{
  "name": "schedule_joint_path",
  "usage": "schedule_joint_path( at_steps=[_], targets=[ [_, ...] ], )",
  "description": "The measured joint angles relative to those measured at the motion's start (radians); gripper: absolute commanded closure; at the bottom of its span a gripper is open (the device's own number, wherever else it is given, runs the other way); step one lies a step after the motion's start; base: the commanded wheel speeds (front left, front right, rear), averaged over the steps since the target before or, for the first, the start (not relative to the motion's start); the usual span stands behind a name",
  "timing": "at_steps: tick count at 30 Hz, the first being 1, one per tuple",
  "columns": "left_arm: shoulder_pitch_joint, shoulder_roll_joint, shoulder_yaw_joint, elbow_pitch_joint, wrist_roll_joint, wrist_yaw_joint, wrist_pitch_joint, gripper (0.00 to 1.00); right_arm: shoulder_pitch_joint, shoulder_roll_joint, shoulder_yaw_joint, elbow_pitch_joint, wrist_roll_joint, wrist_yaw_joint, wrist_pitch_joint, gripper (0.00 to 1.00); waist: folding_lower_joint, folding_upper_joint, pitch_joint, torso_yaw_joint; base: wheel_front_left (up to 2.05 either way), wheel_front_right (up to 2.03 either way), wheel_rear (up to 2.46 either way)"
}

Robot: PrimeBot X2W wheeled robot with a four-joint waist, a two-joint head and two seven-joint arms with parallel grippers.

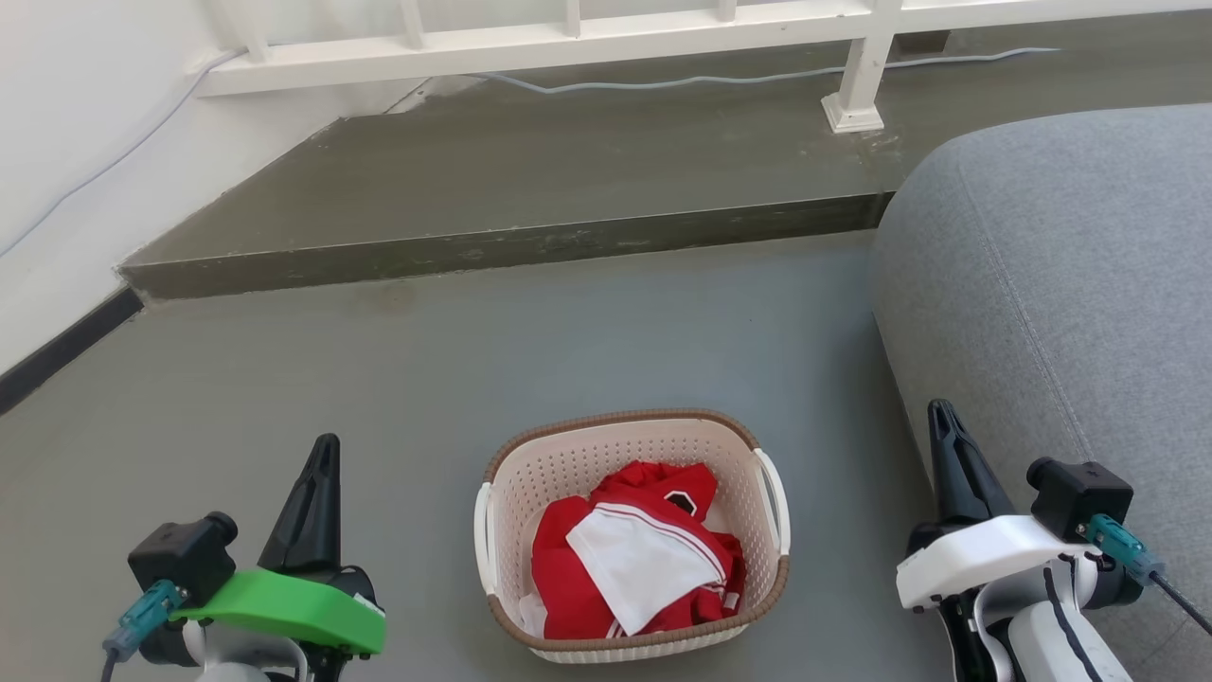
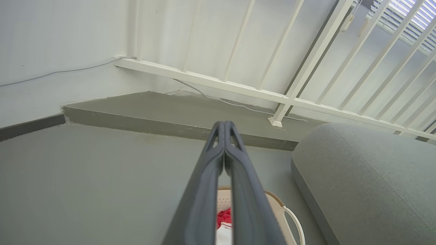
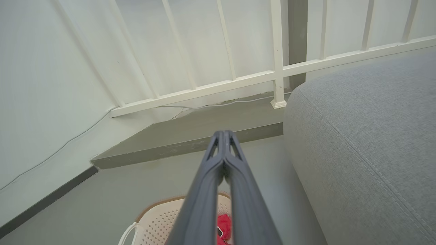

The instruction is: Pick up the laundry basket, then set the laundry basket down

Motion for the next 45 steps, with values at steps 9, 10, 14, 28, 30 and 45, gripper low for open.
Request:
schedule_joint_path(
  at_steps=[9, 10, 14, 28, 30, 45],
  targets=[
    [0.001, -0.006, 0.013, 0.0, -0.119, 0.0, 0.027, 1.0, 0.001, 0.003, -0.009, -0.003, 0.109, 0.013, 0.014, 1.0, 0.0, 0.0, -0.005, 0.003, 0.0, 0.0, 0.0],
    [0.001, -0.006, 0.015, 0.0, -0.128, 0.0, 0.028, 1.0, 0.001, 0.003, -0.012, -0.003, 0.128, 0.018, 0.014, 1.0, 0.0, 0.0, -0.005, 0.003, 0.0, 0.0, 0.0],
    [0.001, -0.007, 0.021, 0.0, -0.168, 0.0, 0.046, 1.0, 0.0, 0.004, -0.026, -0.003, 0.206, 0.019, 0.033, 1.0, 0.0, 0.0, -0.007, 0.005, 0.0, 0.0, 0.0],
    [0.001, -0.012, 0.052, 0.011, -0.308, 0.0, 0.089, 1.0, 0.0, 0.007, -0.063, -0.002, 0.379, 0.038, 0.081, 1.0, 0.0, 0.0, -0.012, 0.009, 0.0, 0.0, 0.0],
    [0.001, -0.012, 0.056, 0.013, -0.325, 0.0, 0.097, 1.0, 0.0, 0.006, -0.068, -0.001, 0.405, 0.046, 0.087, 1.0, 0.0, 0.0, -0.013, 0.01, 0.0, 0.0, 0.0],
    [0.001, -0.013, 0.094, 0.031, -0.501, 0.0, 0.151, 1.0, -0.005, 0.002, -0.11, 0.012, 0.621, 0.072, 0.144, 1.0, 0.0, 0.0, -0.019, 0.015, 0.0, 0.0, 0.0]
  ],
)
